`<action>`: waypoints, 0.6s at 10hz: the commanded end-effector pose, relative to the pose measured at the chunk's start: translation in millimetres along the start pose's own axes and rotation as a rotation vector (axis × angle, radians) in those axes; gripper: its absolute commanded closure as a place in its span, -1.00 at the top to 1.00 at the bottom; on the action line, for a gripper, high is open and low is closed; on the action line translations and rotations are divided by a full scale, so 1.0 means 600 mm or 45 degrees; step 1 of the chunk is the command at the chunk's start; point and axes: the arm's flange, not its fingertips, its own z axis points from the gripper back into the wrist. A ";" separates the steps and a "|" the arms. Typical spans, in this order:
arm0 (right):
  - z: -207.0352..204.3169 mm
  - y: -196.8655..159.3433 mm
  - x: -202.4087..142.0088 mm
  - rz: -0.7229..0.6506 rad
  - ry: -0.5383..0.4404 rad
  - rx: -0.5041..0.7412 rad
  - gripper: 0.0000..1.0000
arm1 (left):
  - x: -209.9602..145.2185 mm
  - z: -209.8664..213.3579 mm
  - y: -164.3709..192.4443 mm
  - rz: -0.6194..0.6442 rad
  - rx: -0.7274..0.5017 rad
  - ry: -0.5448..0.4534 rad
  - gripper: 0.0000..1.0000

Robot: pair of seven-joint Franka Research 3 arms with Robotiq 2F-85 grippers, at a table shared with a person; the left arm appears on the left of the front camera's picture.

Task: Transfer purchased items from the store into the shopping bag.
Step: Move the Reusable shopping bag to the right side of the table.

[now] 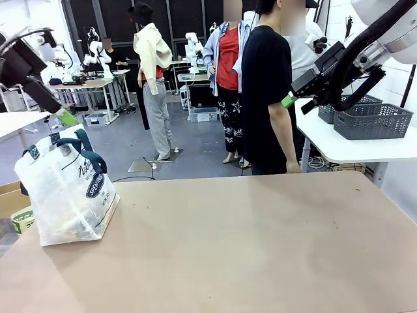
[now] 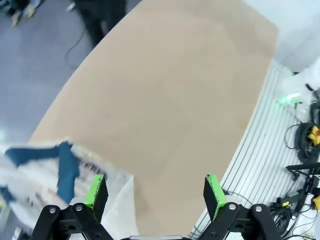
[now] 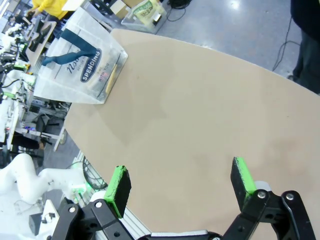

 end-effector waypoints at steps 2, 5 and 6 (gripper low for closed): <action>0.001 0.001 0.005 -0.018 0.028 -0.010 1.00 | 0.018 -0.009 0.035 -0.081 -0.187 -0.237 1.00; 0.001 0.001 0.005 -0.018 0.028 -0.010 1.00 | 0.025 -0.022 0.040 -0.075 -0.162 -0.290 1.00; 0.001 0.001 0.005 -0.018 0.028 -0.010 1.00 | 0.027 -0.019 0.027 -0.083 -0.158 -0.259 1.00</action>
